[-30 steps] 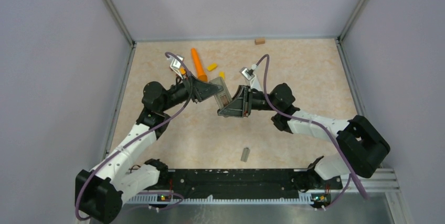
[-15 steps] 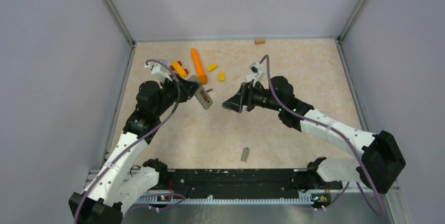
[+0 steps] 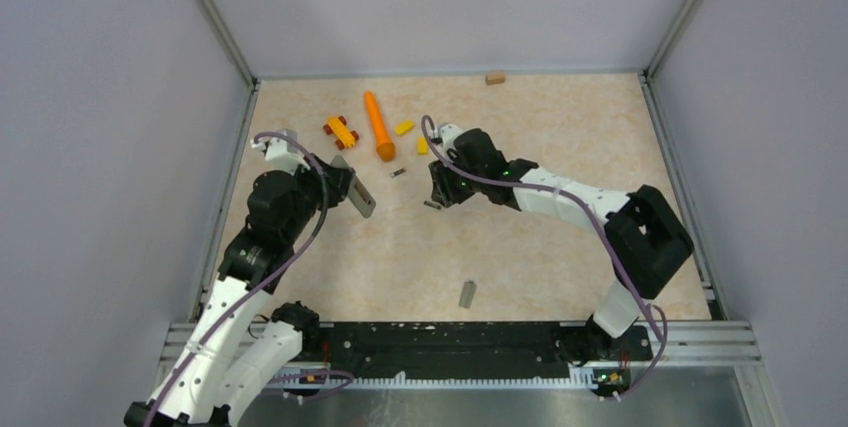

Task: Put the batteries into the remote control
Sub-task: Pick up the battery from the center of the board.

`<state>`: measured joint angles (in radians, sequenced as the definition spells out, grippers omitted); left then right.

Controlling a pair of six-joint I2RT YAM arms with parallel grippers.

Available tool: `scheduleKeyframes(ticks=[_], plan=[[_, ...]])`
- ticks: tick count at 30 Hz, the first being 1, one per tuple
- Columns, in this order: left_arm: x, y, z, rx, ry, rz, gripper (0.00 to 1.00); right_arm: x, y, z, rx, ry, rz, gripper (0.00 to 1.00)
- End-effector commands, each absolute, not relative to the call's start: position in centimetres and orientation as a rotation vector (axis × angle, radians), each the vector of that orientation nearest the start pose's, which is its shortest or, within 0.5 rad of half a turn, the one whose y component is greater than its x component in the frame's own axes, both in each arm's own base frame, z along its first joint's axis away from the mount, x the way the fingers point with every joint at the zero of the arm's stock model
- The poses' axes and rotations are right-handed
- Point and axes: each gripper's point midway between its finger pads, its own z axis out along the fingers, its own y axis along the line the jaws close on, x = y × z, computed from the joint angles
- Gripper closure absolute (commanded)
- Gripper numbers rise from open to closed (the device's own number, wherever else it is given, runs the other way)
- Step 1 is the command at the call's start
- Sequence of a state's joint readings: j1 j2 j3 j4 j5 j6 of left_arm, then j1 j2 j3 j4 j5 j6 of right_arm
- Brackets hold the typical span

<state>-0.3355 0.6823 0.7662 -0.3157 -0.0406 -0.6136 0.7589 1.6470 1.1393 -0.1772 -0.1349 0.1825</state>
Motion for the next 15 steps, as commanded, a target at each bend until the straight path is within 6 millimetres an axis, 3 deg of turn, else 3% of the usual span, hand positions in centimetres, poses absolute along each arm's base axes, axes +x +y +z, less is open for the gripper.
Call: scheduleKeyframes(ticks=[1,9,15], plan=[[26.3,-10.1,28.7,-0.278,1.799,-0.585,1.00,31.9,34.9,11.2,-0.868,2.135,0.571,0.59],[26.5,-7.2,28.5,-0.393,1.751,-0.453,1.00,36.9,40.0,9.8,-0.778,2.020,0.601,0.57],[27.0,-6.9,28.8,-0.410,1.742,-0.429,1.00,39.2,42.8,8.1,-1.099,1.830,0.520,0.53]])
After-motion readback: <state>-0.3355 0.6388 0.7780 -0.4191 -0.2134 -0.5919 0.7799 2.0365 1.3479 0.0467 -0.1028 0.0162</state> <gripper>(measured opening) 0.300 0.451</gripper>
